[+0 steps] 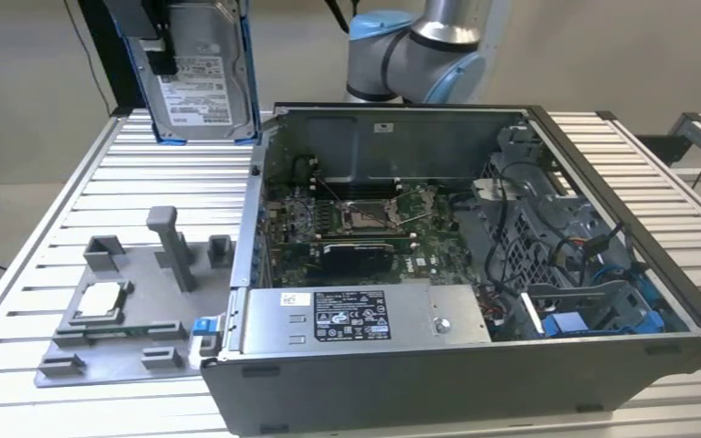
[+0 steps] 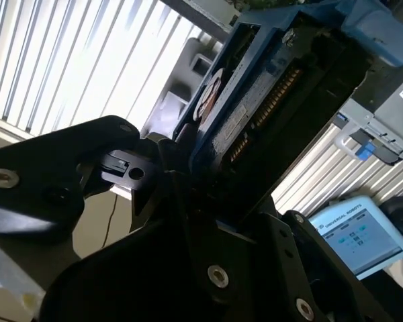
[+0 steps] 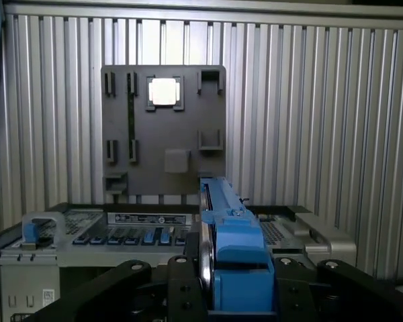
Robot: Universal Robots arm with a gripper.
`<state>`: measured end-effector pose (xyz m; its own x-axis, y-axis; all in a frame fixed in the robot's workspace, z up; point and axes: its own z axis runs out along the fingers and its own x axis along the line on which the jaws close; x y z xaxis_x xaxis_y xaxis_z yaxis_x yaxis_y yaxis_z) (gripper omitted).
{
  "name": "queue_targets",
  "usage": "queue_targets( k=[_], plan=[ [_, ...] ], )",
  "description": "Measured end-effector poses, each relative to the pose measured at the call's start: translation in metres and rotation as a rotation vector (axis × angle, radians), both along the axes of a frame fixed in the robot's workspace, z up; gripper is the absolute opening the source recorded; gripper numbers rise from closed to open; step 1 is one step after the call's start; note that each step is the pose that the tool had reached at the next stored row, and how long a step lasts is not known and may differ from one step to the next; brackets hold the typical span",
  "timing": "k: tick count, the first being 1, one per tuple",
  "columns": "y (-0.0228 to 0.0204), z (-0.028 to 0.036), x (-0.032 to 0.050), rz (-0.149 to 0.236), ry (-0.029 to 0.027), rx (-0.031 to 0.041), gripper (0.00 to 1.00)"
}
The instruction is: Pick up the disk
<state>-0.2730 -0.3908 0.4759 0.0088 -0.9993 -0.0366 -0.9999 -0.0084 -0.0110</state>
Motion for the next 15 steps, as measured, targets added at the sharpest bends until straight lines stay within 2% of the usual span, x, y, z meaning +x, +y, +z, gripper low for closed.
queue_targets(
  k=[15],
  plan=[
    [-0.0014, -0.0003, 0.0686, 0.000, 0.0009, 0.0000, 0.00]
  ],
)
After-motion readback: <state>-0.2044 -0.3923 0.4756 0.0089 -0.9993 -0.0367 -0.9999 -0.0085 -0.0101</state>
